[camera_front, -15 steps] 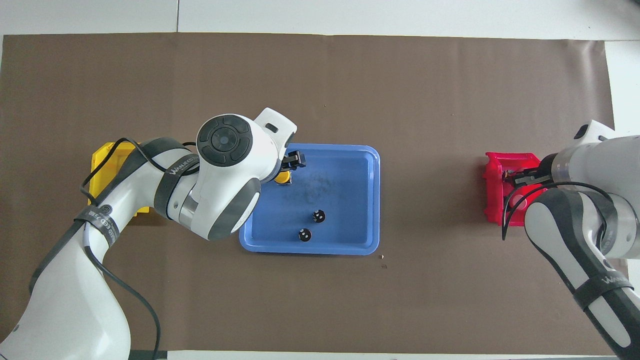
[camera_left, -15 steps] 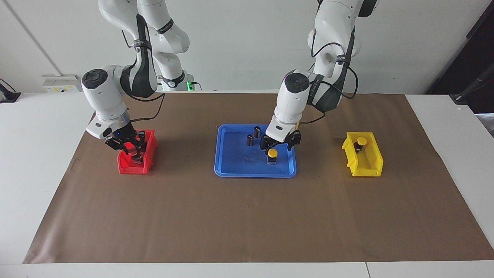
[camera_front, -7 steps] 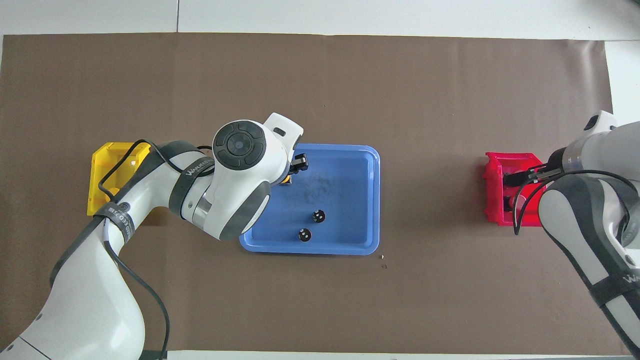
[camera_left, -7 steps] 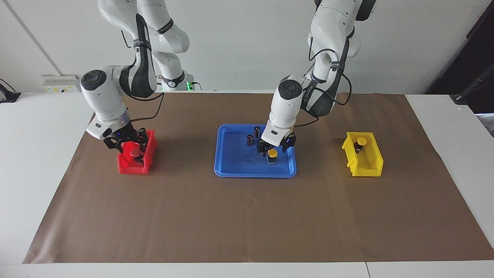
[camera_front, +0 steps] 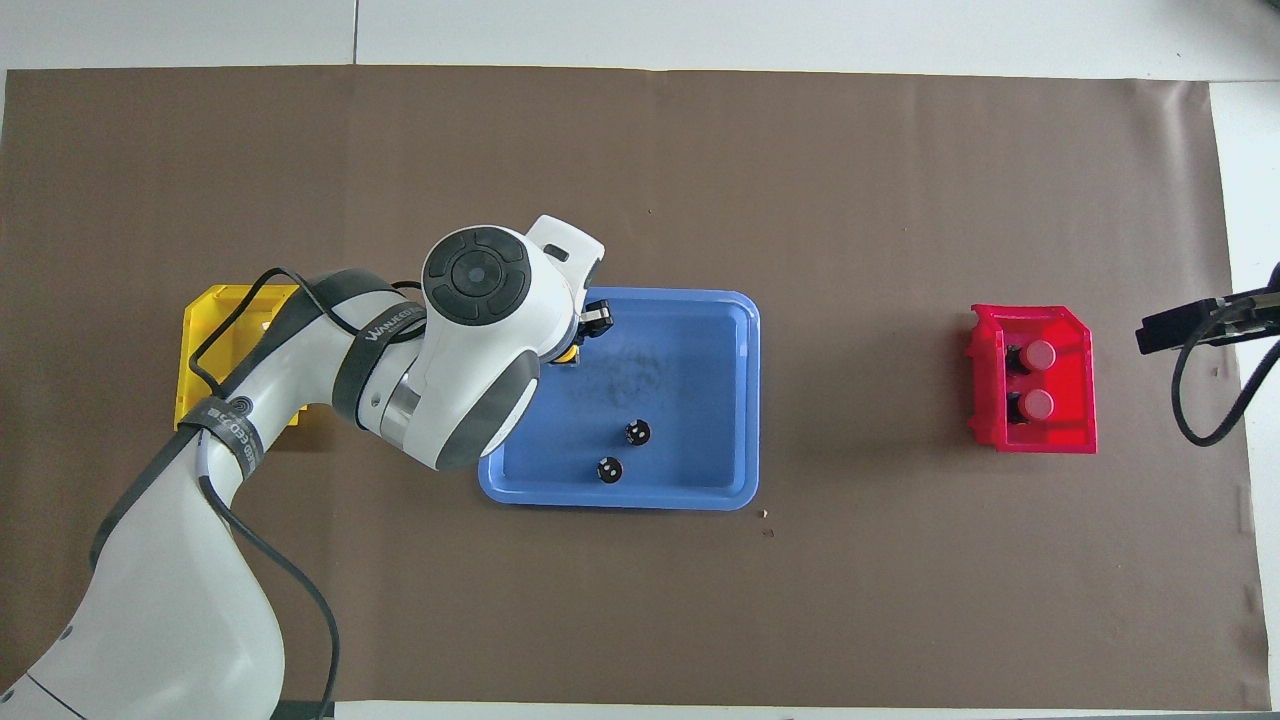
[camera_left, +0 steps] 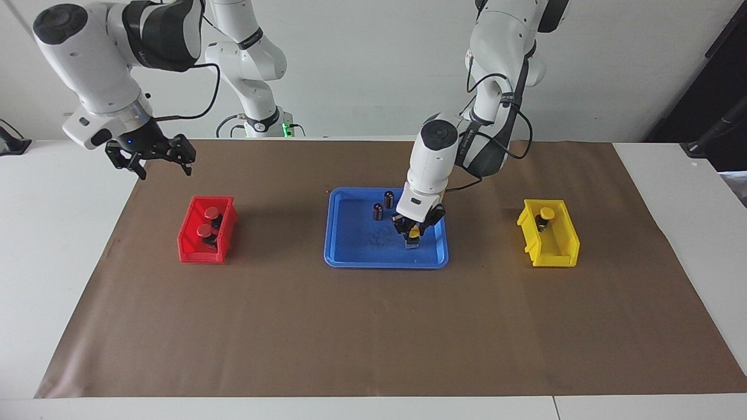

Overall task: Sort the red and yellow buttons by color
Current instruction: 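Grasp the last yellow button with the left gripper while the right gripper withdraws, then carry the yellow button to the yellow bin and release it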

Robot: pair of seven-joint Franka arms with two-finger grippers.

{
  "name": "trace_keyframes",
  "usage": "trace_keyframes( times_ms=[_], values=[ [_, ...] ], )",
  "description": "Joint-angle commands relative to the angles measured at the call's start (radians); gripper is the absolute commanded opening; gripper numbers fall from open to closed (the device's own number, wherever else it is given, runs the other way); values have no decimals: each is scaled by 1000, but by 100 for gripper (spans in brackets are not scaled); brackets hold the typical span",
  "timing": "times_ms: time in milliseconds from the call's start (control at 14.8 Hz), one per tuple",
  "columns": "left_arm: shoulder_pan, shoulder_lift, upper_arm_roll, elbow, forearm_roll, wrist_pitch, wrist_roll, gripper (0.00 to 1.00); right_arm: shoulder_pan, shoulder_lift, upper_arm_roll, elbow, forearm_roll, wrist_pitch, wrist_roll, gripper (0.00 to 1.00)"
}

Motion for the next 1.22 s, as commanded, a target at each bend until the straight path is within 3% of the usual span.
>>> trace_keyframes(
  times_ms=[0,203,540,878,1148],
  values=[
    [48,-41,16,120,51,-214,90,1,-15,29,9,95,17,-77,30,100],
    [203,-118,18,124,40,-327,367,2,-44,46,6,120,16,-56,38,100],
    [455,-155,19,75,3,-309,733,2,66,55,-96,121,8,-88,72,100],
    [546,-222,19,-126,-18,-126,782,1,71,45,-91,123,5,-101,72,100],
    [564,-222,19,-168,-18,-80,783,1,75,43,-88,123,2,-108,66,100]
  ],
)
